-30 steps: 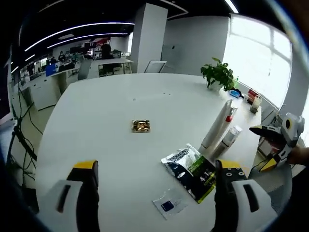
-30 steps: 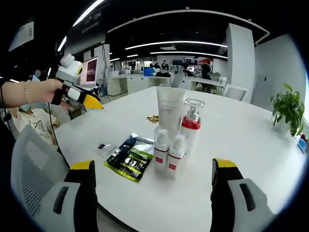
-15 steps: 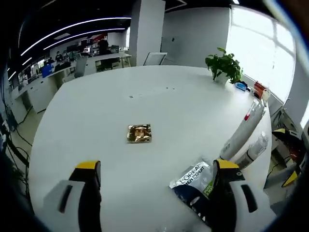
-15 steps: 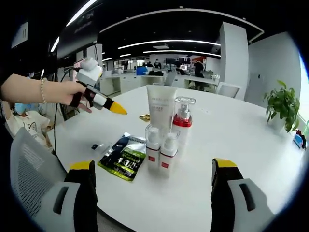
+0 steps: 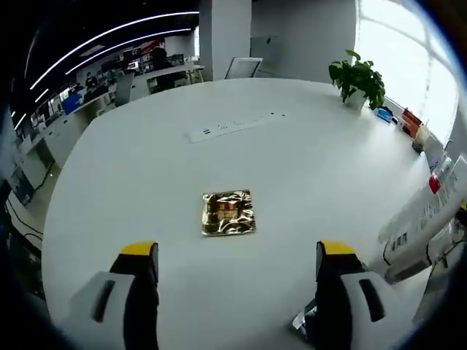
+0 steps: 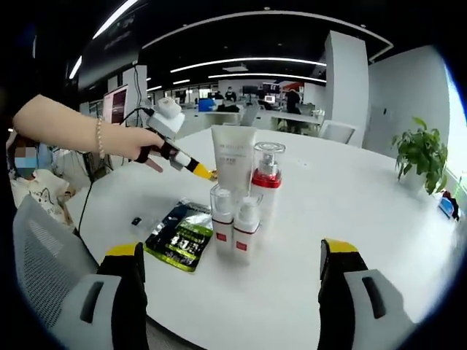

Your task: Arrange the skincare products in the storage area until every visible bottle or jar stands upright without overlapping.

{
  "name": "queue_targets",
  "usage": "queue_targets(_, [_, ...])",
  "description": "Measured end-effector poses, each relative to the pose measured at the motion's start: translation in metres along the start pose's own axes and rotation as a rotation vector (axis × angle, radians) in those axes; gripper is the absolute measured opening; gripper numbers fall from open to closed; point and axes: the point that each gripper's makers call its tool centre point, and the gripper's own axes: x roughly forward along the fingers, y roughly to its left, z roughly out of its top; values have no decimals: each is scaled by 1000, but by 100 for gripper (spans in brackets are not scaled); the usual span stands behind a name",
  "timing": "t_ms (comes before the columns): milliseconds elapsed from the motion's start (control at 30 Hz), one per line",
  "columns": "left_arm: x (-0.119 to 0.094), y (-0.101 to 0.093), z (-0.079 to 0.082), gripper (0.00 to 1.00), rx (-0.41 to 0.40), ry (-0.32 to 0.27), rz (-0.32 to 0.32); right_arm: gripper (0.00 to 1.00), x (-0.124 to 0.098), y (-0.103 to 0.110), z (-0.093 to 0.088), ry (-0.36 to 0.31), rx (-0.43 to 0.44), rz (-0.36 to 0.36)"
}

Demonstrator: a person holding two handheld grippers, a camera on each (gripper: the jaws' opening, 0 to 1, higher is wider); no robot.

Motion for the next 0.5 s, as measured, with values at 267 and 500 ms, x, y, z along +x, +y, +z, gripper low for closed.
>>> queue_targets(267, [8, 3, -3, 71, 10, 35, 16, 99, 1, 0, -4, 16, 8, 1])
queue_targets(500, [31, 10, 4, 66, 33, 65, 29, 99, 2, -2, -5, 26, 10, -3])
